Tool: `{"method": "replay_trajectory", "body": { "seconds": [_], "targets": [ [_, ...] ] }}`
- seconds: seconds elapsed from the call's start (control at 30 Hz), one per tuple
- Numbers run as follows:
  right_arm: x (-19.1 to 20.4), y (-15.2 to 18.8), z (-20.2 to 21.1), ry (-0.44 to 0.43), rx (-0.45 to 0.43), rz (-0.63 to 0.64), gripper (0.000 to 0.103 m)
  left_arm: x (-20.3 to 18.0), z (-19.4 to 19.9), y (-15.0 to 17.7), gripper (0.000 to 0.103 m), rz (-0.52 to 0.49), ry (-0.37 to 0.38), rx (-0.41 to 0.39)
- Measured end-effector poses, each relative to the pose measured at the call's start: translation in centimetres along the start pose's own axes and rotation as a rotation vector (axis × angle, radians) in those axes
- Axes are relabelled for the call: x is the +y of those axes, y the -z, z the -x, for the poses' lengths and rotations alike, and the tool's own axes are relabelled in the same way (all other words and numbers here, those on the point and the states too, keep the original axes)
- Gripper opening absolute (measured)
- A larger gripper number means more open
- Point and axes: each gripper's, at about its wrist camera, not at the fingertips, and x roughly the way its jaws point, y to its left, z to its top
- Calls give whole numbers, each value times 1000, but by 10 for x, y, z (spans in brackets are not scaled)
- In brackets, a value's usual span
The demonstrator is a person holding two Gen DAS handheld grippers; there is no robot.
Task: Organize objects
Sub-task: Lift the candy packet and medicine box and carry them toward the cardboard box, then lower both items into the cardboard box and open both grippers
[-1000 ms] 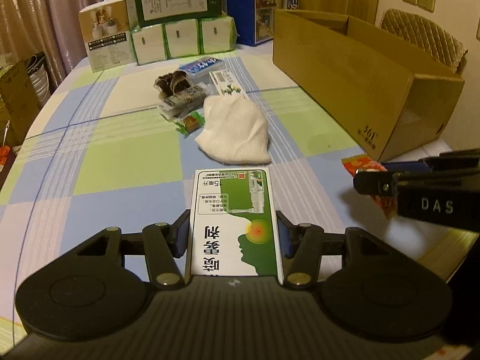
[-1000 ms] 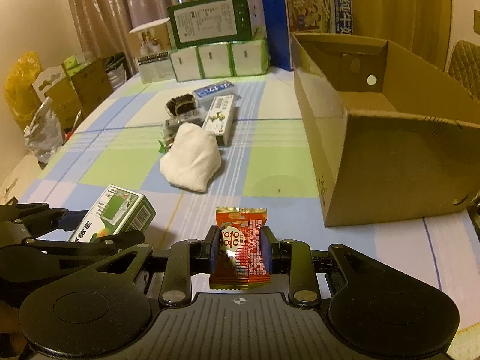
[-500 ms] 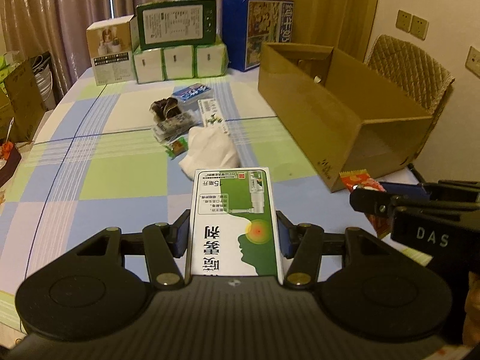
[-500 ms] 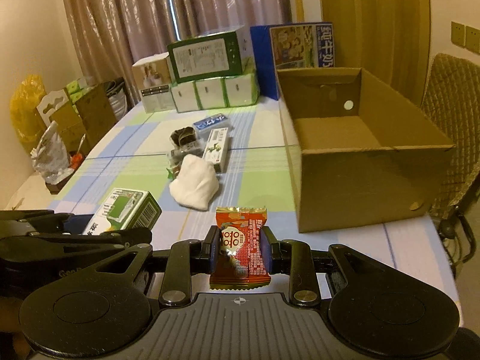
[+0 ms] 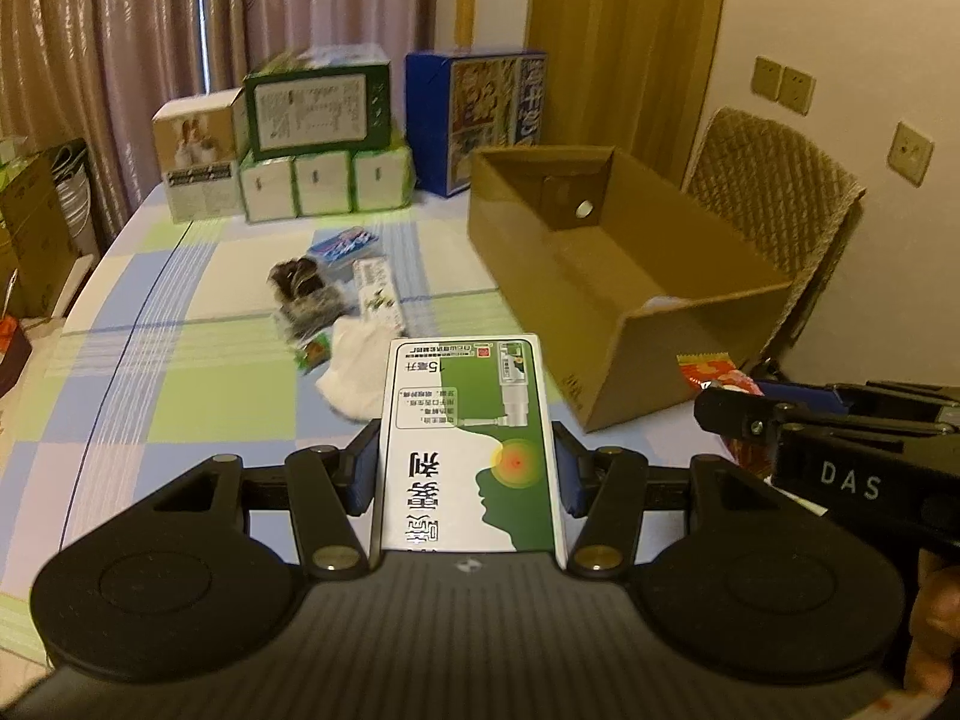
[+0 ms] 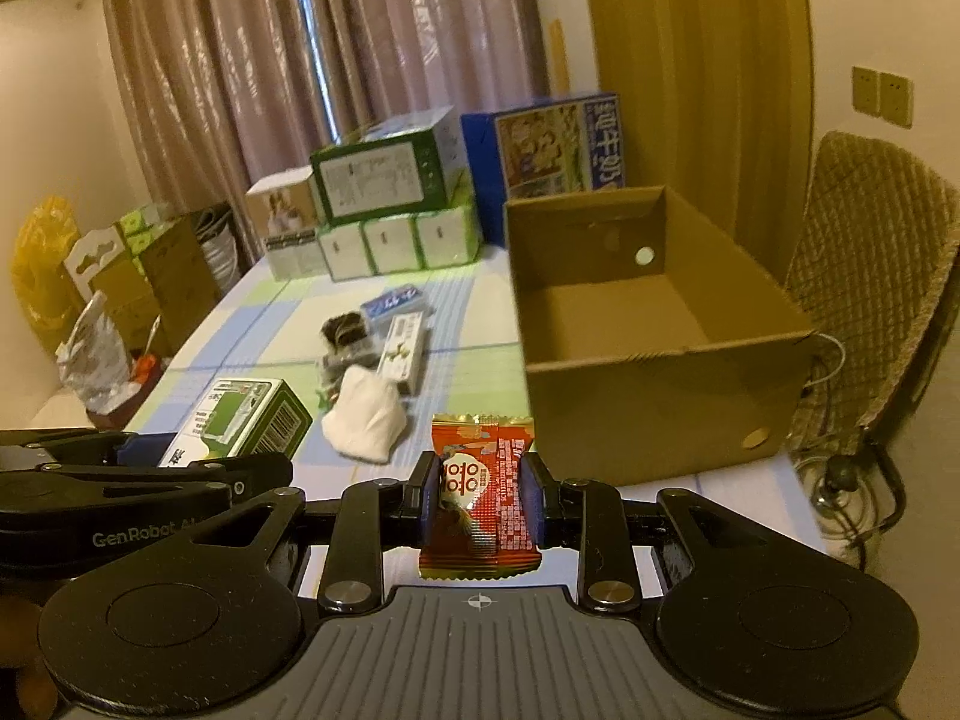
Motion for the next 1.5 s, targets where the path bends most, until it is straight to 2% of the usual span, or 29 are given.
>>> {"method": "replay_trajectory", "body": {
  "seconds": [0.33, 0.7, 1.5],
  "targets": [
    [-18, -19, 29, 59, -58, -5, 26, -21, 7, -19, 51, -11, 54, -35],
    [-47, -42, 36, 113, -75, -26, 26, -40, -5, -42, 51, -21, 100, -15],
    [-89, -83, 3, 137, -86, -54, 26, -70, -49, -82, 51, -68, 149, 4]
  ]
}}
